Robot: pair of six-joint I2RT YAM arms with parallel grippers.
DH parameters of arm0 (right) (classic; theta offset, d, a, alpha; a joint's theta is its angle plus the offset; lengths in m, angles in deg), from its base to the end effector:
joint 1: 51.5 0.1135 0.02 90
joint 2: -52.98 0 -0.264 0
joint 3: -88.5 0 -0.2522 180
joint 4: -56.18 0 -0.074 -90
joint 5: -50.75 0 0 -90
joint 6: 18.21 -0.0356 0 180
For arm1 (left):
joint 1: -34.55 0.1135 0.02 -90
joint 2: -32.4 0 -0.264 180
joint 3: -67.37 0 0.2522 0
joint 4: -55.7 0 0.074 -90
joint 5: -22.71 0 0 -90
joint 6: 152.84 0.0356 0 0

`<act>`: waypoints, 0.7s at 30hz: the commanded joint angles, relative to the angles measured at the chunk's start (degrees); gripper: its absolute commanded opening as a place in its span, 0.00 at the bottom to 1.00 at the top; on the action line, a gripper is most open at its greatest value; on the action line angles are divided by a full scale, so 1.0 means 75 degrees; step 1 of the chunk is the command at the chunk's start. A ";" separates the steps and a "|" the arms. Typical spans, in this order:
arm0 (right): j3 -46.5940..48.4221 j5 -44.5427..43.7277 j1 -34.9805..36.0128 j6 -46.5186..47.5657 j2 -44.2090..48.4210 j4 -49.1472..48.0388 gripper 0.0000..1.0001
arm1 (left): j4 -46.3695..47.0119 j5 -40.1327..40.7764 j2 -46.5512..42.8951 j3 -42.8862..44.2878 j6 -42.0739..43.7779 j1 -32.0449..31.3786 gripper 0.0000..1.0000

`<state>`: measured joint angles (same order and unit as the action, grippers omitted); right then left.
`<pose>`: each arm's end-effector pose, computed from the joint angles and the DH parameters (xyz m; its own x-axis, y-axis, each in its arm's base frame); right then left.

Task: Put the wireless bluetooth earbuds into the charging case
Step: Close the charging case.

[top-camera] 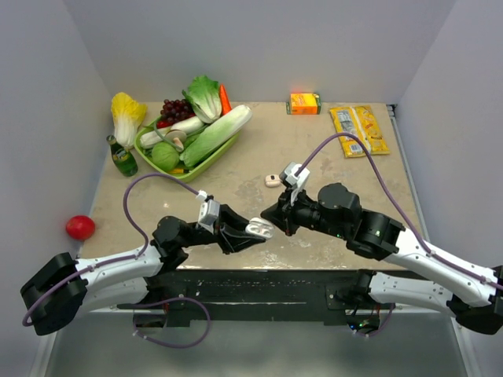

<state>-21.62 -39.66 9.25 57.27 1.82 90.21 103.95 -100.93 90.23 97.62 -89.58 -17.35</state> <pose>0.0975 0.1735 0.3711 -0.3428 -0.0990 -0.9342 -0.8090 0.5366 0.2400 0.1079 -0.1695 0.2568 -0.2442 -0.2957 -0.9236 0.9687 -0.0305 -0.2463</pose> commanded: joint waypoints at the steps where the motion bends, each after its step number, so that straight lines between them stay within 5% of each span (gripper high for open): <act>1: 0.0240 0.0744 0.0009 0.0108 -0.0151 0.0004 0.00 | 0.0403 0.0302 -0.0151 -0.0031 0.0249 -0.0041 0.00; 6: 0.0147 0.1097 0.0009 0.0109 -0.0093 -0.0078 0.00 | 0.0368 0.0432 -0.0139 -0.0019 0.0273 -0.0041 0.00; 10: -0.0017 -0.0315 0.0009 -0.0161 0.0199 -0.0019 0.02 | 0.0239 0.0654 -0.0139 -0.0019 0.0296 -0.0041 0.00; 11: -0.0076 -0.0831 0.0009 -0.0416 0.0467 -0.0066 0.09 | 0.0192 0.0747 -0.0128 -0.0042 0.0296 -0.0041 0.00; 15: -0.1126 -0.3388 0.0009 -0.0910 0.1136 -0.0487 0.26 | -0.0510 0.2673 0.0059 -0.0066 -0.0112 -0.0041 0.00; 21: -0.2640 -0.4142 -0.0003 -0.1297 0.1547 -0.1273 0.33 | -0.1471 0.4895 0.1744 0.0109 -0.1716 0.0134 0.00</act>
<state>-36.17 -62.52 9.18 51.15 13.32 85.34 98.86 -78.64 96.30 97.38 -93.78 -17.50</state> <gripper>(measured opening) 0.316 0.345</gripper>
